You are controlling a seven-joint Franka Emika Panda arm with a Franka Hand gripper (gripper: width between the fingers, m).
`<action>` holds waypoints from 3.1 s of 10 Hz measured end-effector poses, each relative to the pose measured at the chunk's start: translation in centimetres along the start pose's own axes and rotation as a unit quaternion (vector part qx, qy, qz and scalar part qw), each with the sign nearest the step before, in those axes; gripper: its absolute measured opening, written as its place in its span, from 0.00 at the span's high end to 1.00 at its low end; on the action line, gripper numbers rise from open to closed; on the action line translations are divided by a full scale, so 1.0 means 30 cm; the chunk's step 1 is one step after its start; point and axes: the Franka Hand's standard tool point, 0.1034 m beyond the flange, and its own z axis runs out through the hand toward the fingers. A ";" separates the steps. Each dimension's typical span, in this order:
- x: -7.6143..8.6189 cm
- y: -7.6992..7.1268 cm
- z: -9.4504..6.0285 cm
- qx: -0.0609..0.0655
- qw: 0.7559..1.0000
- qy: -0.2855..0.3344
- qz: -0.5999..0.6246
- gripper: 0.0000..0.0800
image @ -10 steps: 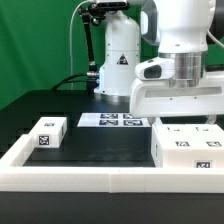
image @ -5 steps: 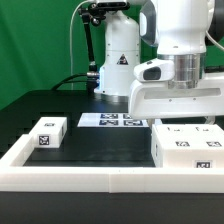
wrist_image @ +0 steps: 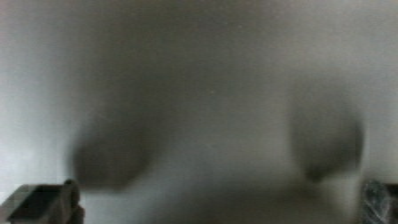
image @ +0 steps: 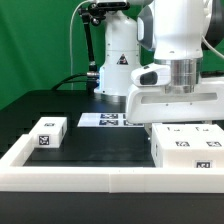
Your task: Assemble cabinet
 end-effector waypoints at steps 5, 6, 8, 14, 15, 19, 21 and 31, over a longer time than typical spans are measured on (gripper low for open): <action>0.046 -0.010 -0.012 0.002 1.000 0.010 -0.006 0.00; 0.048 -0.006 -0.008 0.002 1.000 0.012 -0.011 0.00; 0.039 -0.004 -0.002 0.001 1.000 0.011 -0.016 0.12; 0.026 -0.007 0.004 0.001 1.000 0.007 -0.025 0.76; 0.026 -0.008 0.004 0.001 1.000 0.007 -0.025 0.83; 0.026 -0.008 0.004 0.001 1.000 0.007 -0.025 1.00; 0.025 -0.009 -0.011 0.001 1.000 0.009 -0.029 1.00; 0.028 -0.017 -0.201 -0.004 0.999 0.000 -0.048 1.00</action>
Offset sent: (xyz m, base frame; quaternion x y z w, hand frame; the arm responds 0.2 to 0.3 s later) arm 0.0178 0.0035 0.0061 -0.0014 0.0002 0.0013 1.0000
